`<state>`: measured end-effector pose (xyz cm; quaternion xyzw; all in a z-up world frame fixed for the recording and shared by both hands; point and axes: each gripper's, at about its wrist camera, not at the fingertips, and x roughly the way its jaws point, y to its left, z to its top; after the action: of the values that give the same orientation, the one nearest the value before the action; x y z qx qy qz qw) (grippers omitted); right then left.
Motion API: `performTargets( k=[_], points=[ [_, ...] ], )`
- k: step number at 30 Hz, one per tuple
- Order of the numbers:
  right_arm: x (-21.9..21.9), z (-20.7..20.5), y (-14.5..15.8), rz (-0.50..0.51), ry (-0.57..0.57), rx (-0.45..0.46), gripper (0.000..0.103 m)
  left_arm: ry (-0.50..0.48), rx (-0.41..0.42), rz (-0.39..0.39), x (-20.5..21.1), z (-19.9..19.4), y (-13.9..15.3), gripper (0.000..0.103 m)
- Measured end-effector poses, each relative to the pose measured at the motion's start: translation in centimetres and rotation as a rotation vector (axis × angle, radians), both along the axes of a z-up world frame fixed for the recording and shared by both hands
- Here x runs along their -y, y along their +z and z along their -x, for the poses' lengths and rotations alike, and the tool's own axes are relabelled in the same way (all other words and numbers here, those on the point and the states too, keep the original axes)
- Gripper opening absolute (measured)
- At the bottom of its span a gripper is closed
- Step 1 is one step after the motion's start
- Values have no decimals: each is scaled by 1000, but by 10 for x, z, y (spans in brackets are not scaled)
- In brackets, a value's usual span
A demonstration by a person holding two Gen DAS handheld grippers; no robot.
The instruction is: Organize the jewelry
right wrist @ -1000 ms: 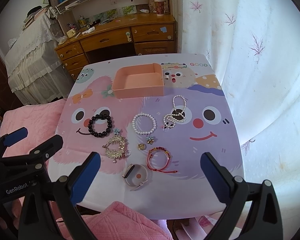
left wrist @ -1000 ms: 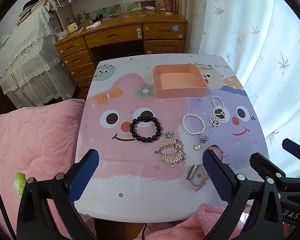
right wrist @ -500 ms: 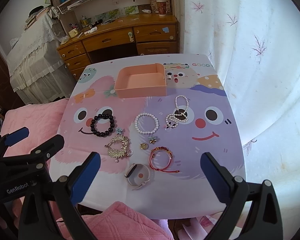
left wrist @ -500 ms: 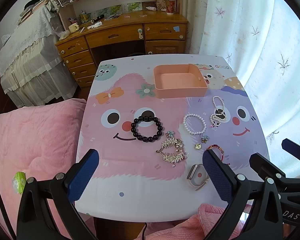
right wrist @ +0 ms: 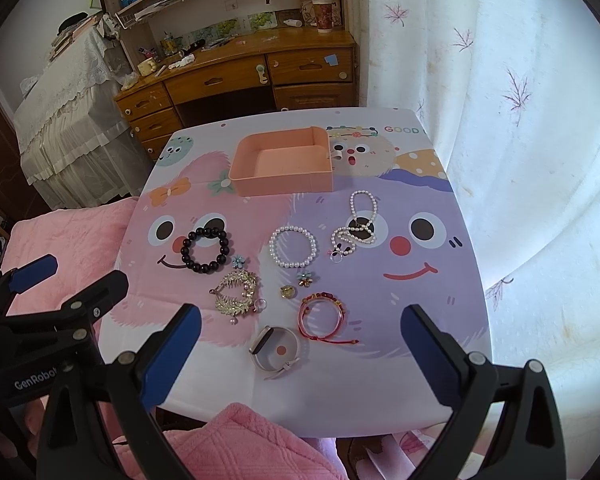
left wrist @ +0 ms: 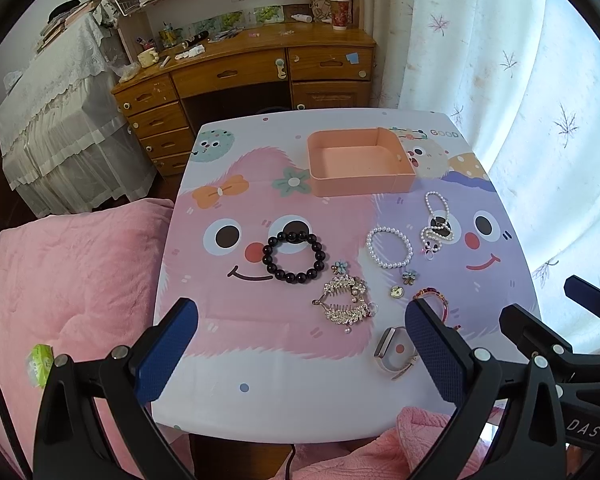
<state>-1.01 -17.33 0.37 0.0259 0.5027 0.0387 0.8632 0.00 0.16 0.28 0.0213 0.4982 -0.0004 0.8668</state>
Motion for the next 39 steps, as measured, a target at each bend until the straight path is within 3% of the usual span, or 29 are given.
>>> performTargets(
  k=[10, 22, 33, 39],
  points=[
    [3, 8, 4, -26, 8, 20, 100, 3, 32, -16, -2, 11, 10, 102],
    [6, 26, 4, -40, 22, 48, 100, 0, 11, -13, 2, 21, 6, 102],
    [20, 37, -23, 1, 14, 50, 100, -66, -184, 85, 14, 26, -43, 102],
    [25, 45, -49, 94, 136, 76, 100, -160, -217, 83, 32, 28, -80, 102]
  ],
)
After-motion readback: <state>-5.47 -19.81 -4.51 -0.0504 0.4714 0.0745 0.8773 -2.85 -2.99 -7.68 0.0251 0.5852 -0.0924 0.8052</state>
